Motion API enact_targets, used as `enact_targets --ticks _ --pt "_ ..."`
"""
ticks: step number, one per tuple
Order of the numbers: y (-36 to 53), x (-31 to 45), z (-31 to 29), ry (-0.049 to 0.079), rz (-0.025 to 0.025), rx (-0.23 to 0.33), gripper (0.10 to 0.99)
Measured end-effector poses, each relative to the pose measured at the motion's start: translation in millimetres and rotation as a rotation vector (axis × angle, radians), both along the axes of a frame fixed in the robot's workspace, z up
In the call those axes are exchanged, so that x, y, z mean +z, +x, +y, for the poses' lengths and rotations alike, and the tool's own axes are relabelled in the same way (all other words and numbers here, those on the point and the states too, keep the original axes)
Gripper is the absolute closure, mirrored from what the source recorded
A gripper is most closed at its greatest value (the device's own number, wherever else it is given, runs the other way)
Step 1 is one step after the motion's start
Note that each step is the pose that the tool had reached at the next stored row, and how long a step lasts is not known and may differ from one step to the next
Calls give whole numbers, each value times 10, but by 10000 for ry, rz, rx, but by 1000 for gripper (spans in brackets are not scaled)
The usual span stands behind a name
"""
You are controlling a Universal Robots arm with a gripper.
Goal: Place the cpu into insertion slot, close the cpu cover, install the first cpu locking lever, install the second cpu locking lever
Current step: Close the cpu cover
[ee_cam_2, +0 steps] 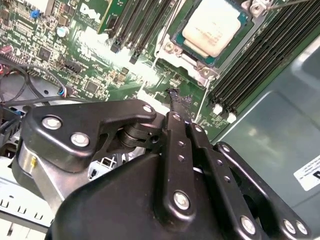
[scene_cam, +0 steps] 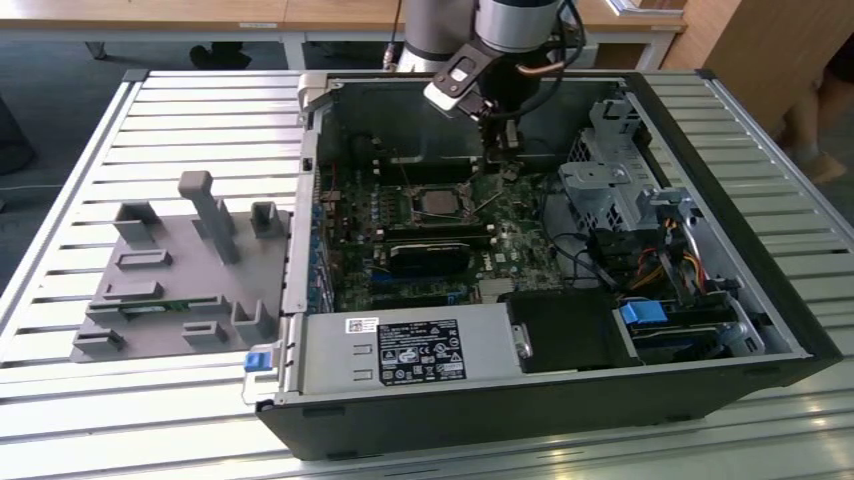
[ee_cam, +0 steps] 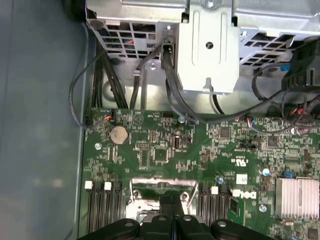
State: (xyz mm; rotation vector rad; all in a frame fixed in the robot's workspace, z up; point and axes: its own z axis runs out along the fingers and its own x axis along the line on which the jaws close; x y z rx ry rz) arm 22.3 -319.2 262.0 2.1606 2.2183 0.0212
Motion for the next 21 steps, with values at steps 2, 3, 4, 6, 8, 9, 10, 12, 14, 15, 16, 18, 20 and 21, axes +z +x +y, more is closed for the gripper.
enact_targets --ticks 2,3,4,6,8,9,10,12,14,15,16,18,20,21 --pt "24 -4 3 -2 0 1 980" --pt "34 -6 5 0 0 1 980" --pt "44 -8 8 1 -1 1 980" --pt "60 -10 14 -2 1 1 980" --pt "77 -13 18 -7 0 -1 980" --pt "86 -15 20 -10 0 -2 980" --pt "96 -17 23 -11 0 -3 980" --pt "114 -21 29 -13 0 -3 980" --pt "136 -25 41 -17 1 -3 980" --pt "147 -27 47 -20 1 -2 980" --pt "157 -29 51 -20 0 -3 980" --pt "176 -33 56 -19 -1 -3 980" --pt "198 -35 61 -25 0 -4 980" --pt "208 -36 62 -29 1 -5 980"
